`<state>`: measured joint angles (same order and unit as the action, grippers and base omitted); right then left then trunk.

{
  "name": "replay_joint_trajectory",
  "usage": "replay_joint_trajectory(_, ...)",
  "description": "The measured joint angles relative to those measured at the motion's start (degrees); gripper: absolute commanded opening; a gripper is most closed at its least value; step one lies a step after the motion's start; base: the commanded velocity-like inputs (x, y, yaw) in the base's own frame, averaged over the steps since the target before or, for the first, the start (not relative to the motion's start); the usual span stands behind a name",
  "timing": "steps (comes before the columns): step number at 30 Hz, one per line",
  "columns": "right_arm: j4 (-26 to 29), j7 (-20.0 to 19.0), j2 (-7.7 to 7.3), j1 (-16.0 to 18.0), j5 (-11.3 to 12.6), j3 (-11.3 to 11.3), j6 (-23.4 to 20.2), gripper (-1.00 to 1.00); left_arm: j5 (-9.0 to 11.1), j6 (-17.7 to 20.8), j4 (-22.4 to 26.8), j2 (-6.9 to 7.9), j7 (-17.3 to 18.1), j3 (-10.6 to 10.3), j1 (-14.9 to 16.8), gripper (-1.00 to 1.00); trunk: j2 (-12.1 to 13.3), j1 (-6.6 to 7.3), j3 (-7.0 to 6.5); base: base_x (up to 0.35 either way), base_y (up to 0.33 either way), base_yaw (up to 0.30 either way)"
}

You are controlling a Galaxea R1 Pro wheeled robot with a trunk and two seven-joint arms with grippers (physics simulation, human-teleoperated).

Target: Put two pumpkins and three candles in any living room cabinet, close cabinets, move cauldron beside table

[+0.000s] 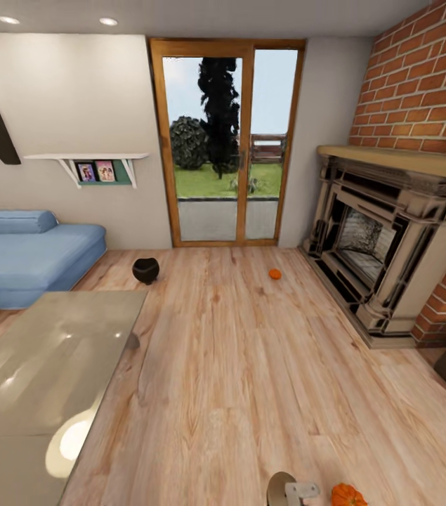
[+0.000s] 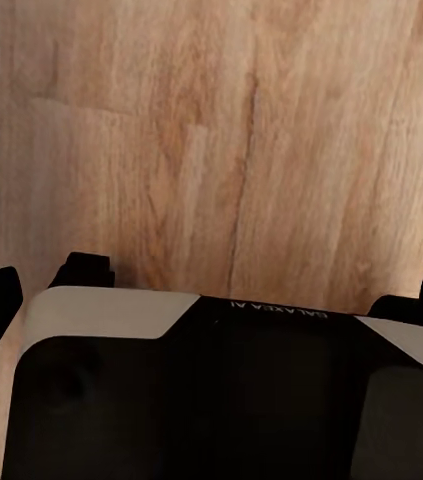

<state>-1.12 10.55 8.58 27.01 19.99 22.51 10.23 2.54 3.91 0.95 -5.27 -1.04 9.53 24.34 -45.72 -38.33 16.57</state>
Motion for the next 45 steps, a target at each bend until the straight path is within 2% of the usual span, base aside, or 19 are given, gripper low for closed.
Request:
replay_joint_trajectory(7, 0.0, 0.0, -0.03, 0.0, 0.0, -0.1, 0.0, -1.0, 0.0, 0.0, 0.0, 0.06, 0.0, 0.0, 0.0, 1.0, 0.0, 0.03, -0.45, -0.199, 0.0, -0.17)
replay_joint_trajectory(24, 0.1, 0.2, -0.59, 0.0, 0.1, -0.1, 0.0, -1.0, 0.0, 0.5, 0.0, 0.17, -0.3, 0.0, 0.0, 1.0, 0.0, 0.04, -1.57, -0.006, 0.0, -0.179)
replay_joint_trajectory(37, 0.0, 0.1, -0.33, -0.1, 0.1, 0.0, 0.0, -1.0, 0.0, 0.5, 0.0, 0.21, -0.2, 0.0, -0.2, 1.0, 0.0, 0.04, -2.43, 0.0, 0.0, -0.205)
replay_joint_trajectory(45, 0.0, 0.1, -0.4, -0.2, 0.2, 0.0, 0.0, -1.0, 0.0, 0.4, 0.0, 1.0, -0.2, 0.0, -0.3, 1.0, 0.0, 0.04, -2.96, 0.0, 0.0, -0.206)
